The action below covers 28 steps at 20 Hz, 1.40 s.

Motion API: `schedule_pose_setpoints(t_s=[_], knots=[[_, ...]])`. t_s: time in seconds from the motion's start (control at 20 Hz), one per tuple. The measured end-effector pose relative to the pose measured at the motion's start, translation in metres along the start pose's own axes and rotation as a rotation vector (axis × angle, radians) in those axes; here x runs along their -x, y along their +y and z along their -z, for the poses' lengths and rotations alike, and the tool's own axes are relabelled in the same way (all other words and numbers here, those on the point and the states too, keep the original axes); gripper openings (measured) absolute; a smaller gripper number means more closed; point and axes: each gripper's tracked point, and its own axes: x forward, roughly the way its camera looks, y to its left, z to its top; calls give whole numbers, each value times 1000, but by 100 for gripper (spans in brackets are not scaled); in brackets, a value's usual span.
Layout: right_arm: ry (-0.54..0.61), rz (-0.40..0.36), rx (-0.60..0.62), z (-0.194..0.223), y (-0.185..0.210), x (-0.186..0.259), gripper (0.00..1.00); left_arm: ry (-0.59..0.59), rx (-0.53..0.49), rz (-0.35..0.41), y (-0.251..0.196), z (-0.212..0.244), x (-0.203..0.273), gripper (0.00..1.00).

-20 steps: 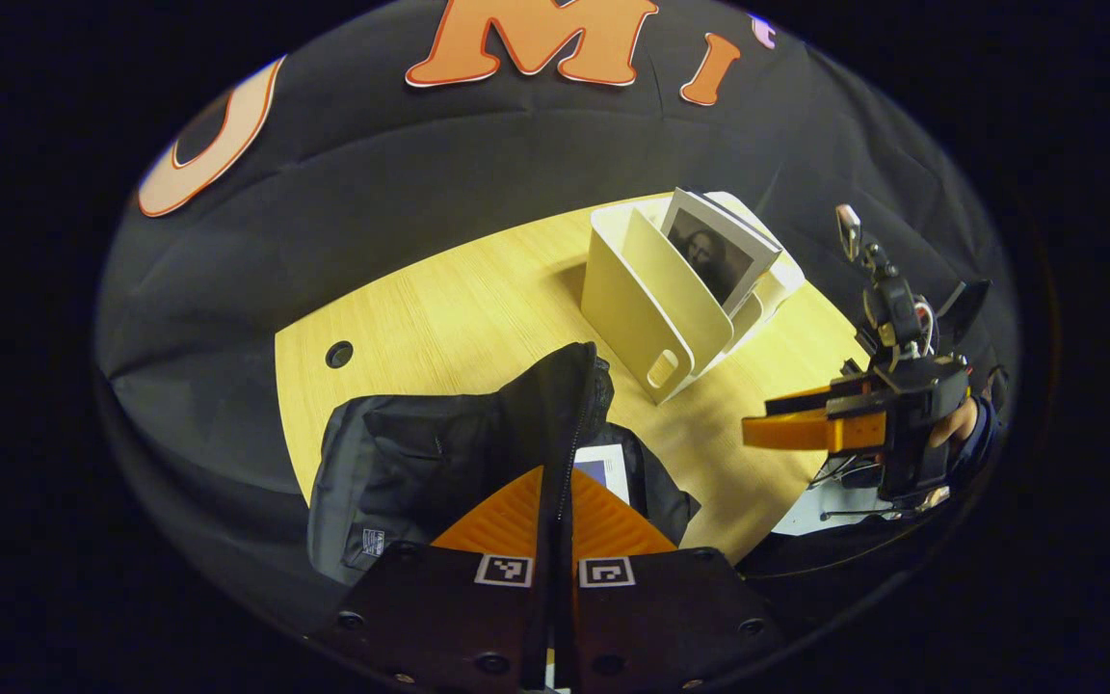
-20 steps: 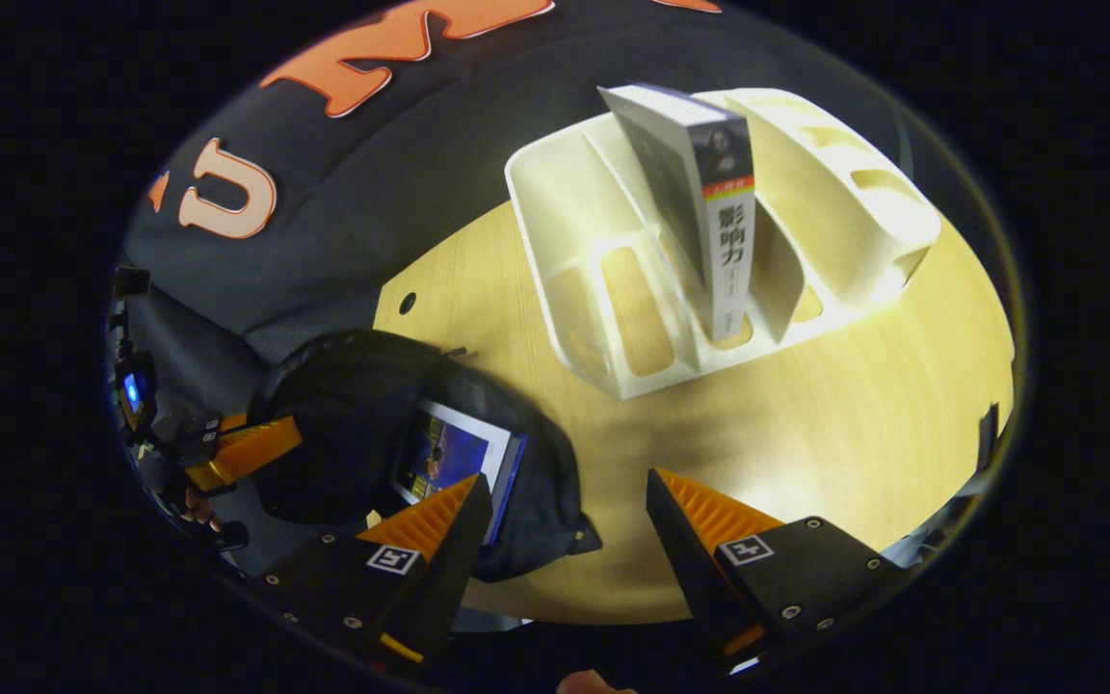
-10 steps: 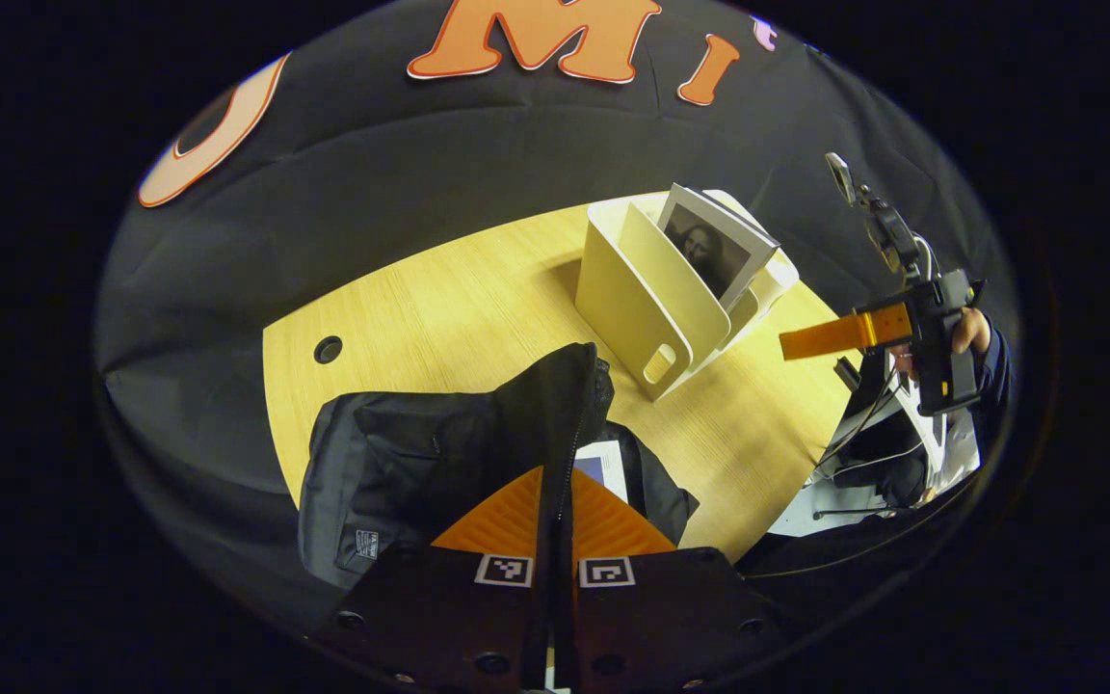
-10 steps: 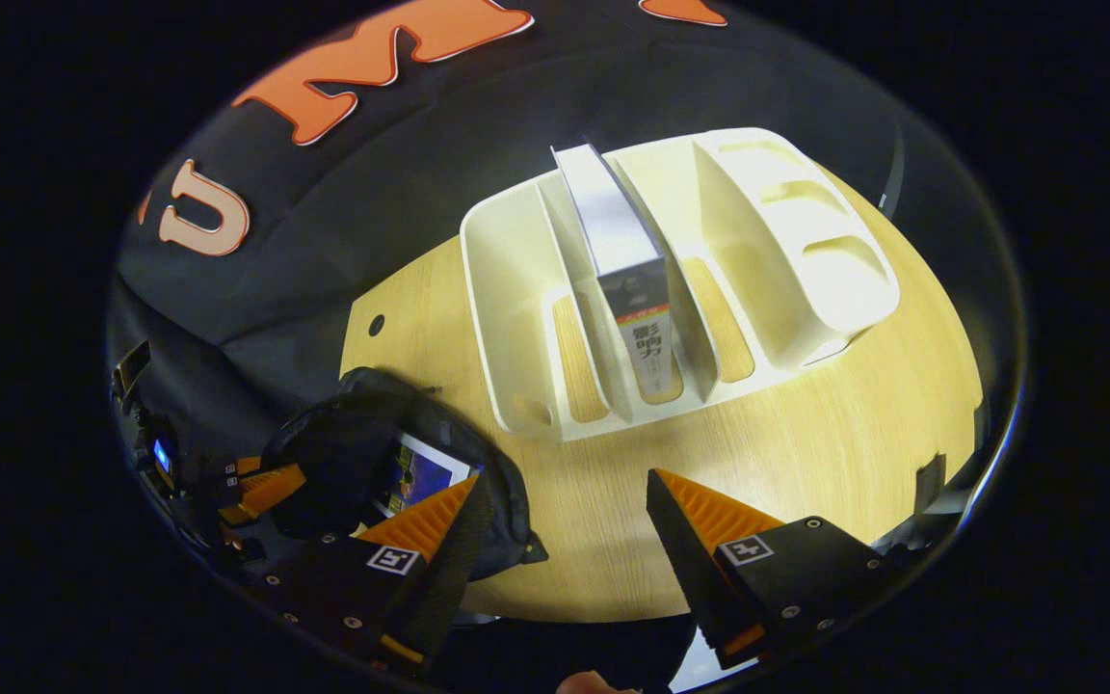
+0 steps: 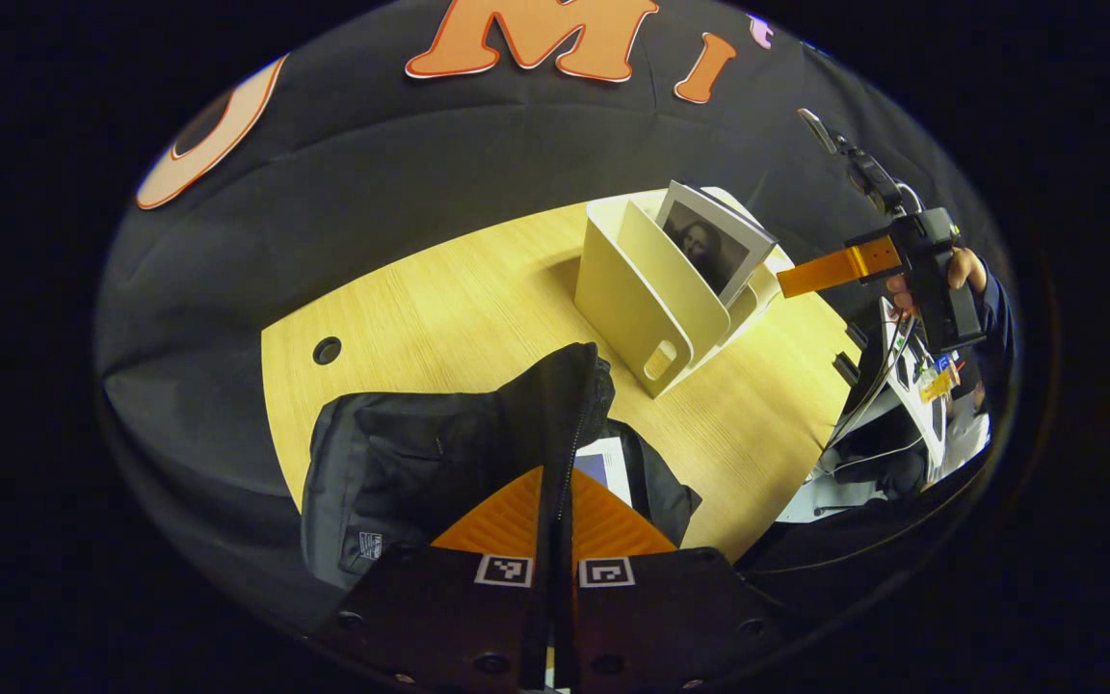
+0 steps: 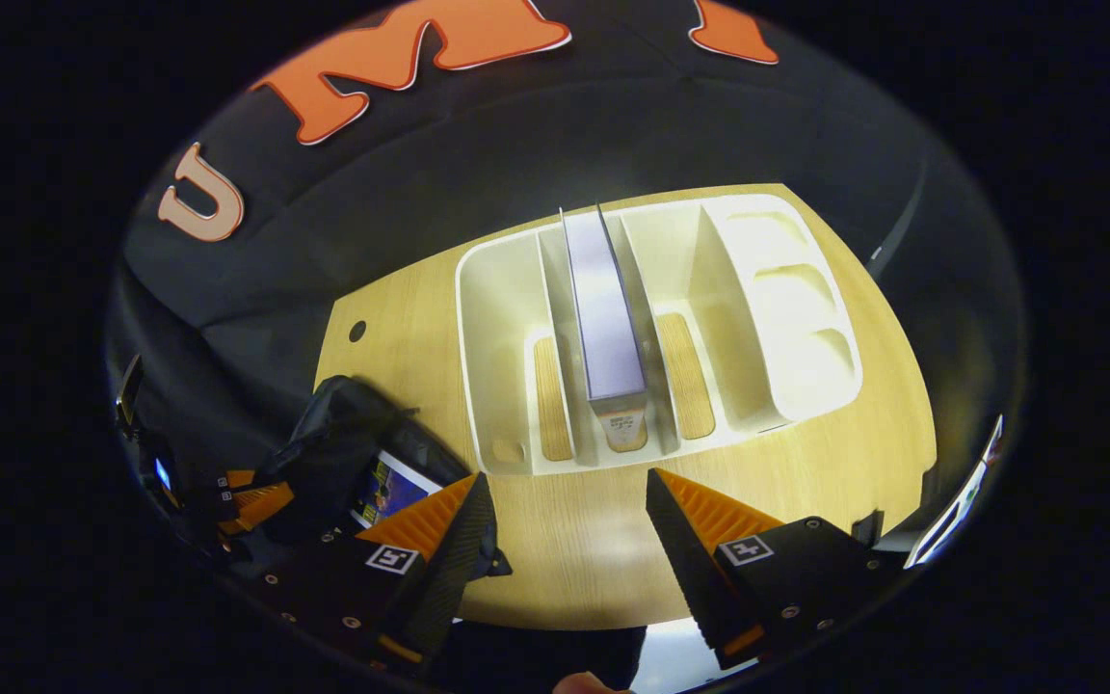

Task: Open the schoolbag, grab two books from the bookshelf and put them into the schoolbag.

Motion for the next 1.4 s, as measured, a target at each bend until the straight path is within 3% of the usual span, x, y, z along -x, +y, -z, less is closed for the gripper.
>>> schedule_pose_setpoints(t_s=[0.6, 0.85, 1.0, 1.05, 1.1, 1.2, 1.25, 1.3, 1.4], knots=[[77, 14, 198, -86, -24, -25, 100, 9, 101, -112, -8, -1, 1, 4], [149, 26, 246, -94, -22, -61, 97, 15, 127, -143, -8, 1, 1, 4], [183, 43, 214, -95, -23, -77, 87, 17, 142, -159, -6, 3, 4, 4], [187, 50, 212, -96, -24, -81, 95, 19, 148, -166, -7, 3, 5, 4], [193, 59, 204, -95, -24, -83, 66, 18, 149, -169, -7, 3, 4, 4], [214, 78, 190, -90, -25, -86, 61, 17, 149, -175, -7, 3, 5, 4], [223, 92, 181, -90, -27, -87, 57, 14, 150, -177, -6, 2, 4, 4], [217, 108, 160, -89, -29, -88, 46, 12, 150, -174, -5, 2, 4, 4], [215, 126, 136, -86, -31, -85, 40, 8, 140, -149, -9, 2, 3, 4]])
